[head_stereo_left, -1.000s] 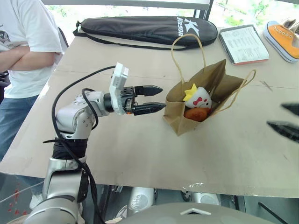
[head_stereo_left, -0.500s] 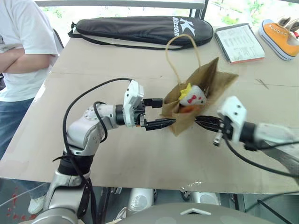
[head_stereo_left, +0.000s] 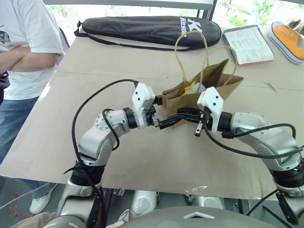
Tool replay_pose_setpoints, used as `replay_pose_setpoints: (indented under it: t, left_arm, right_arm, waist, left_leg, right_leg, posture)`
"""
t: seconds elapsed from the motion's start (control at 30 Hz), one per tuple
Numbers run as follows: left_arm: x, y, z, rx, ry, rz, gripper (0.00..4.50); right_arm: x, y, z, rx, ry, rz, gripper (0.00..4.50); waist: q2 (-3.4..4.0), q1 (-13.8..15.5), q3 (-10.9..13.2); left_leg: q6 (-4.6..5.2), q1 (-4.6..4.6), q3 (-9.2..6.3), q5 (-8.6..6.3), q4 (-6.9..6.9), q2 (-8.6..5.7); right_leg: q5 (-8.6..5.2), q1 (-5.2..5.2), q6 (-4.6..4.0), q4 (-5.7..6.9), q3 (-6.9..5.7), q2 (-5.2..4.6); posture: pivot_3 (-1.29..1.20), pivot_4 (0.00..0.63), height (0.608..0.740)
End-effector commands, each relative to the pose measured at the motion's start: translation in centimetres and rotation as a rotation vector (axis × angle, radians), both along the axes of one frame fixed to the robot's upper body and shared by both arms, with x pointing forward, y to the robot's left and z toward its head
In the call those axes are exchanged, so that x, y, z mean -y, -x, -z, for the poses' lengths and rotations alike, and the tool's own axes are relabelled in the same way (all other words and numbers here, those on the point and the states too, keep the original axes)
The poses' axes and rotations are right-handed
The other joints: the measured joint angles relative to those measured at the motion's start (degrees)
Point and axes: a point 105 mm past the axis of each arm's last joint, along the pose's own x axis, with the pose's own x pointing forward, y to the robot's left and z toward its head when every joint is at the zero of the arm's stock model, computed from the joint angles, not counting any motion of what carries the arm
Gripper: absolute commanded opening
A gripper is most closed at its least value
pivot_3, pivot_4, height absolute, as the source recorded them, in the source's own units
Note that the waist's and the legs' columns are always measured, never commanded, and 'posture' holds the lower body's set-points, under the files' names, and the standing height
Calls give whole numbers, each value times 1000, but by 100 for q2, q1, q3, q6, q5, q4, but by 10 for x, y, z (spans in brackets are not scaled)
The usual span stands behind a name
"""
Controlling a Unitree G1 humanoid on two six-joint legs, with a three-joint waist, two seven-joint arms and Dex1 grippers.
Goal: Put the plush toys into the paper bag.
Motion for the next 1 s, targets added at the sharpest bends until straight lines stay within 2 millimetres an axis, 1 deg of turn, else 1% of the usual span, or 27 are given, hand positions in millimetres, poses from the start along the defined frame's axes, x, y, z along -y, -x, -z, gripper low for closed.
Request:
replay_pose_setpoints:
  t: [0.03,0.13,0.17,0.2,0.23,0.3,0.4,0.5,0.53,0.6,0.63,0.67,0.7,0.77,0.8,0.87,0.9,0.93,1.0]
  left_arm:
    - [7,-7,-7,63,19,-45,3662]
    - [8,-14,-4,78,10,-59,2269]
    - [8,-16,-3,79,13,-58,2030]
    - [8,-18,-3,81,16,-58,1394]
    - [8,-19,-3,83,21,-56,1014]
    - [8,-23,-3,86,27,-53,26]
    - [7,-25,2,99,12,-22,26]
    - [1,-25,-5,123,37,39,26]
    - [-6,-25,-7,133,28,75,26]
    - [-19,-25,-9,142,6,139,0]
    - [-27,-26,-11,161,-15,173,0]
    - [-34,-26,-14,187,-37,217,0]
    - [-42,-24,-18,224,-74,289,0]
    - [-51,-23,-23,270,-124,393,0]
    - [-53,-24,-25,282,-145,433,0]
    - [-55,-31,-28,306,-182,471,0]
    - [-53,-34,-26,321,-202,484,0]
    - [-51,-36,-23,338,-223,494,0]
    - [-47,-41,-18,351,-232,500,0]
  right_arm:
    - [-3,9,-8,26,-33,-44,0]
    - [5,18,-11,20,-48,-44,0]
    - [10,24,-11,17,-47,-48,0]
    - [14,29,-10,13,-47,-48,0]
    - [17,33,-11,10,-50,-46,0]
    - [22,45,-15,20,-66,-50,0]
    - [26,55,-21,39,-96,-35,0]
    - [32,61,-25,57,-108,1,0]
    - [35,62,-28,69,-121,22,0]
    - [42,65,-32,85,-132,52,513]
    - [45,71,-30,74,-116,49,737]
    - [49,79,-26,54,-84,36,1262]
    - [58,83,-24,55,-64,64,1561]
    - [72,88,-24,60,-45,117,2439]
    - [81,91,-24,61,-26,144,2976]
    - [104,95,-26,106,51,228,3810]
    - [116,99,-25,118,101,267,4252]
    - [126,102,-26,138,143,302,4462]
    - [140,106,-31,173,177,356,4462]
  waist:
    - [0,0,0]
    - [1,4,0]
    - [1,6,0]
    - [1,4,0]
    - [1,1,0]
    - [1,-11,0]
    - [1,-7,-1]
    - [1,-8,-1]
    - [1,-2,-1]
    - [2,-2,-1]
    - [2,-3,-1]
    - [2,-2,-1]
    - [2,-3,-1]
    - [-3,31,-3]
    - [-2,21,-3]
    - [-1,43,-4]
    - [-2,61,-4]
    - [-2,69,-6]
    - [-2,50,-6]
  left_leg:
    - [0,0,0,0,0,0]
    - [0,0,0,0,0,1]
    - [0,0,-1,0,0,0]
    - [0,0,-3,0,-1,1]
    - [1,0,-5,-1,-2,2]
    - [2,0,-3,-1,-2,1]
    - [10,2,-1,-6,0,1]
    - [21,4,-1,-12,1,1]
    - [21,4,-2,-12,1,1]
    - [18,2,-3,-11,1,1]
    - [2,4,-2,-1,1,1]
    - [0,3,-2,0,1,2]
    - [0,3,-2,0,0,1]
    - [1,-2,-6,0,0,-3]
    - [0,-4,-9,0,2,-4]
    - [3,-2,-5,-2,4,-8]
    - [7,-2,-7,-4,6,-11]
    - [18,-2,-12,-10,9,-10]
    - [31,6,-11,-18,10,-13]
  right_leg:
    - [0,0,0,1,0,0]
    - [0,0,0,2,-1,1]
    - [0,0,0,2,-2,1]
    - [0,0,0,2,-3,2]
    - [0,0,0,1,-5,3]
    - [0,0,0,1,-3,2]
    - [0,1,0,2,-3,0]
    - [0,2,0,4,-2,2]
    - [0,2,0,5,-2,2]
    - [0,2,0,3,-6,5]
    - [0,2,0,4,-5,5]
    - [0,1,0,2,-5,9]
    - [0,1,0,2,-5,8]
    - [-1,1,0,-2,-12,8]
    - [-1,4,0,-7,-16,12]
    - [-1,8,1,-8,-11,8]
    - [-1,11,1,-10,-11,7]
    - [-1,16,2,-11,-12,6]
    - [-1,25,3,-16,-7,10]
  posture:
    - [0,150,740]
    - [0,150,740]
    - [0,150,740]
    - [0,150,740]
    - [0,150,740]
    - [0,150,740]
    - [0,150,740]
    - [0,150,740]
    - [0,150,740]
    - [0,150,740]
    - [0,150,740]
    - [0,150,740]
    - [0,150,740]
    - [0,150,740]
    - [0,150,740]
    - [0,150,740]
    - [0,150,740]
    - [0,150,740]
    - [0,150,740]
